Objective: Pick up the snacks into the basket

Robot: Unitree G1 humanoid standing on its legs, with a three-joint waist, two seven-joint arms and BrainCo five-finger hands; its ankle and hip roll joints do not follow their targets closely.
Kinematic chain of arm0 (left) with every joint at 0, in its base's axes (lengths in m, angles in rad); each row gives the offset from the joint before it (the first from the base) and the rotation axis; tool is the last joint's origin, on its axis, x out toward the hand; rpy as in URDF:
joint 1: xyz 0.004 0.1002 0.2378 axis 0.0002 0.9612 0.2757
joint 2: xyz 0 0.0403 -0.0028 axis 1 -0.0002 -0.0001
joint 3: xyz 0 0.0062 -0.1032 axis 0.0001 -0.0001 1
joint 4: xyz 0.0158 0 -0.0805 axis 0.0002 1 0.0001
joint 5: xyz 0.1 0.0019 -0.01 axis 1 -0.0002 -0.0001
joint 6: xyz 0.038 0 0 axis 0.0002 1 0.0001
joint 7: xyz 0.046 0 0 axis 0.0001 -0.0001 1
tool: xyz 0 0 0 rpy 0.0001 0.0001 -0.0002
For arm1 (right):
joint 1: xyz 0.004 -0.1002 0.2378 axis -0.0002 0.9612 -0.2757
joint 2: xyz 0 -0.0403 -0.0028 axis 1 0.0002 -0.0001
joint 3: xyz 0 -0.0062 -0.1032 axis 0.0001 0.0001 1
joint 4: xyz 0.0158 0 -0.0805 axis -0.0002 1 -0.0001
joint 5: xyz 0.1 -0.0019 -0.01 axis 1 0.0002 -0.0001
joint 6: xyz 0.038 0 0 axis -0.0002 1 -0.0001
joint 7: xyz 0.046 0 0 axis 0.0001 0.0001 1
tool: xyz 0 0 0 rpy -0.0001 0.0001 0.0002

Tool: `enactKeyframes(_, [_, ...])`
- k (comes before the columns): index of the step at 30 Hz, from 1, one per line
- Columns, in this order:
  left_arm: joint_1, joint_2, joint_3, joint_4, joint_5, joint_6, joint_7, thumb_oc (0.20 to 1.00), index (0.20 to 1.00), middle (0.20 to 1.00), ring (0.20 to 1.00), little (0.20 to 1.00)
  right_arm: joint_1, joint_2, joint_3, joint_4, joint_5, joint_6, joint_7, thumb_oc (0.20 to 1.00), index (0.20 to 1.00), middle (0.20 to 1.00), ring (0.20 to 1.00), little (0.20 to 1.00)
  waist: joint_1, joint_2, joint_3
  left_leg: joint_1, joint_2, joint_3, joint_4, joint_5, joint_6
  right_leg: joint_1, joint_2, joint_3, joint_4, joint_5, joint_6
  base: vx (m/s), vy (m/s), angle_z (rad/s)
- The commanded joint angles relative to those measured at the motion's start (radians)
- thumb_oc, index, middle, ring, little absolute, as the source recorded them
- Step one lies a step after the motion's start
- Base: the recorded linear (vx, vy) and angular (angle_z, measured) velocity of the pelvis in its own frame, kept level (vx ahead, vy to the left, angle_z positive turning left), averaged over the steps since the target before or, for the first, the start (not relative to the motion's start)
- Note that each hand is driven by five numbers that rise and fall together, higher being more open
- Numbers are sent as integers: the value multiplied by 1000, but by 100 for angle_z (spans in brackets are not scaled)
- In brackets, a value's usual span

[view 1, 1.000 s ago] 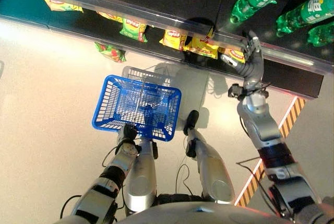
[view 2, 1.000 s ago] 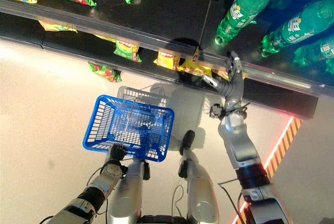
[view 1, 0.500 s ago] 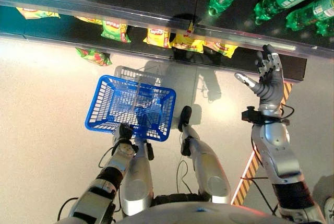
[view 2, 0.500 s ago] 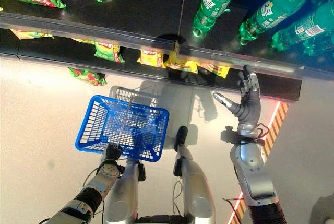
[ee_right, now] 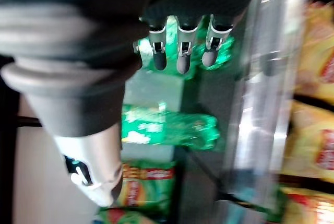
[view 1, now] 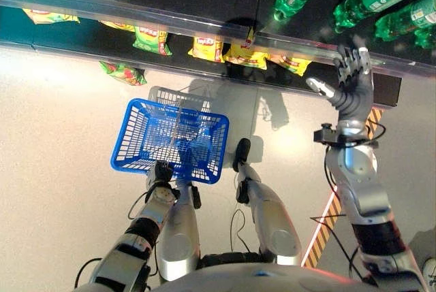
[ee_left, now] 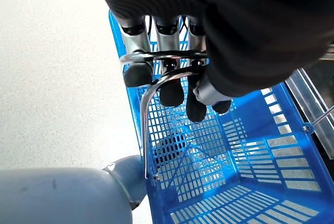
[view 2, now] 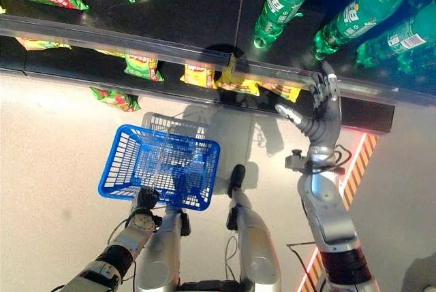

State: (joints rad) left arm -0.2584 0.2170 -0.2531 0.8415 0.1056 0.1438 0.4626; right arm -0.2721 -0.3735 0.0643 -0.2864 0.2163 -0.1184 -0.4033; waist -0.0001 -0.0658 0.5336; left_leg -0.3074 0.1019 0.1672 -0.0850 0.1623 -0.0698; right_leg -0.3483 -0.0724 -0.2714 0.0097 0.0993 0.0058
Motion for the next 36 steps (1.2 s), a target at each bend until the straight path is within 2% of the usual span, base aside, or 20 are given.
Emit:
enactKeyframes(1, [81,29,23,-14,50,3,14,200,200,200,200,200,-21,-21,-11,-34,-16,-21,-17,1000,1000,1000,1000,1000,34,-63,-31,-14,-18,5,8,-11,-5,24,-117,52,-3,48,157,0,0,0])
enactKeyframes(4, [86,25,8,-14,49,7,2,200,200,200,200,200,-114,-27,17,58,-32,22,-40,1000,1000,1000,1000,1000,51,-57,-33,-15,-19,2,8,-11,-5,27,-118,50,-7,50,157,4,0,4])
enactKeyframes(8, [87,23,-5,-17,46,7,-5,200,200,200,200,200,-181,-27,41,146,-29,48,-55,1000,1000,1000,1000,1000,63,-54,-32,-15,-19,0,7,-13,-4,29,-120,47,-10,52,157,2,-1,1])
enactKeyframes(12, [93,26,-23,-12,35,6,-10,200,200,200,200,200,-305,-57,73,322,-22,92,-80,1000,1000,1000,1000,1000,85,-47,-28,-15,-22,-5,6,-14,-4,32,-122,41,-7,52,158,5,3,3])
enactKeyframes(24, [91,27,-69,30,-12,-15,-8,200,200,200,200,200,-574,-164,145,710,56,120,-97,1000,1000,1000,1000,1000,123,-21,-16,-18,-31,-9,15,-21,-1,34,-131,33,7,42,158,5,7,2])
enactKeyframes(28, [83,20,-75,39,-22,-17,-3,200,200,200,200,200,-576,-174,125,726,68,114,-118,1000,1000,1000,1000,1000,123,-16,-15,-21,-34,-11,14,-21,-2,33,-131,31,8,41,159,0,0,0])
enactKeyframes(36, [73,-2,-59,47,-22,-10,4,200,200,200,200,200,-385,-127,-1,579,52,75,-144,1000,1000,1000,1000,1000,103,-14,-22,-26,-37,-12,14,-21,3,26,-134,30,9,37,158,9,2,2])
